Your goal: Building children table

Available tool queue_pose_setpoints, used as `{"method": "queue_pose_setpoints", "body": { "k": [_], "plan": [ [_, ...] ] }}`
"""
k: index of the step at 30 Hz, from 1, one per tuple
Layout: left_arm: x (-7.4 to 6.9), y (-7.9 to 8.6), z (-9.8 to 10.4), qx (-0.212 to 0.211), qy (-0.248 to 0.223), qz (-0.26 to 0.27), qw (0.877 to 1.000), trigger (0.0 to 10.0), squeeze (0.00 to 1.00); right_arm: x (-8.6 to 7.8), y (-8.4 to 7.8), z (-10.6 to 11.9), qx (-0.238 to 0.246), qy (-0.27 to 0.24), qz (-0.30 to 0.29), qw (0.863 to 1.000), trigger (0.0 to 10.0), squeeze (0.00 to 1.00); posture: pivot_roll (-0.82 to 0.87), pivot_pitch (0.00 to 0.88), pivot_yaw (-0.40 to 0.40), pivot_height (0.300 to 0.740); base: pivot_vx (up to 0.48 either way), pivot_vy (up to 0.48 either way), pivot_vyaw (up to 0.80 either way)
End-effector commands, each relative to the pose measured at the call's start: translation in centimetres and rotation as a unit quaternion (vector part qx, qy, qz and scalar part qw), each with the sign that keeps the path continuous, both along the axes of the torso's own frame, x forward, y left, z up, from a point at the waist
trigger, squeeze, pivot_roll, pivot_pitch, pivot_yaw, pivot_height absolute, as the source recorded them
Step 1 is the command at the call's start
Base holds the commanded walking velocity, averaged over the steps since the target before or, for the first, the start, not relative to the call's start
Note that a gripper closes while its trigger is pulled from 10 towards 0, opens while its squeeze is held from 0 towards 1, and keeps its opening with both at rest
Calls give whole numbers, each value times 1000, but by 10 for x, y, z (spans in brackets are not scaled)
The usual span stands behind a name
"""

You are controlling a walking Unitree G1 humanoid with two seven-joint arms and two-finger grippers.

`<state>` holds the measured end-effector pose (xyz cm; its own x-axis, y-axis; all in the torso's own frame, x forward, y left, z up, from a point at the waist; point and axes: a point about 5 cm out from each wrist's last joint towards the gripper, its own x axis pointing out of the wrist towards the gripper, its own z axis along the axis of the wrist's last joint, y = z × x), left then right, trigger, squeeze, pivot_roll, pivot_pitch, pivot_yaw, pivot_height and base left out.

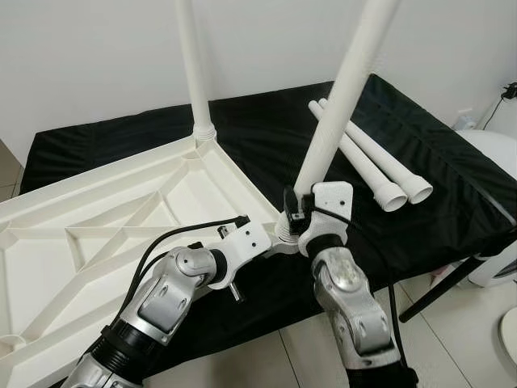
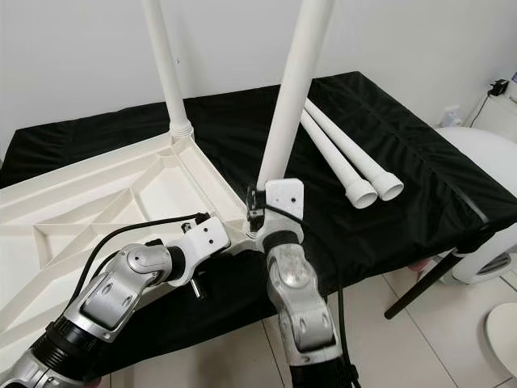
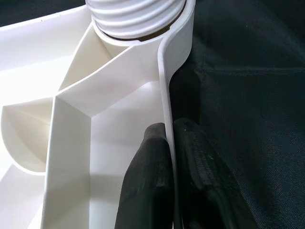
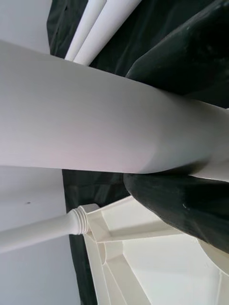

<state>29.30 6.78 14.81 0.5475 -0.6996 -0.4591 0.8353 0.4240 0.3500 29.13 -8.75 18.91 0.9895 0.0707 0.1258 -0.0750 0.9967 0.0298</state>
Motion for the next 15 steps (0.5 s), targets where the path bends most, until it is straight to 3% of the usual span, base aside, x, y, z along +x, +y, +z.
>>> {"method": "queue_pose_setpoints", "body": {
  "k": [1,12,15],
  "plan": [
    [3,-4,21,-24,-55,-2,998,10000,0,3,-28,-42,-30,103,-79,991,10000,0,-112,106,32,740,0,0,0],
    [2,-2,21,-25,-55,1,998,10000,0,2,-22,-38,-58,77,-70,993,10000,0,-107,108,29,740,0,0,0],
    [2,-2,21,-24,-54,2,998,10000,0,4,-27,-18,-51,25,-64,996,10000,0,-111,104,30,740,0,0,0]
  ]
}}
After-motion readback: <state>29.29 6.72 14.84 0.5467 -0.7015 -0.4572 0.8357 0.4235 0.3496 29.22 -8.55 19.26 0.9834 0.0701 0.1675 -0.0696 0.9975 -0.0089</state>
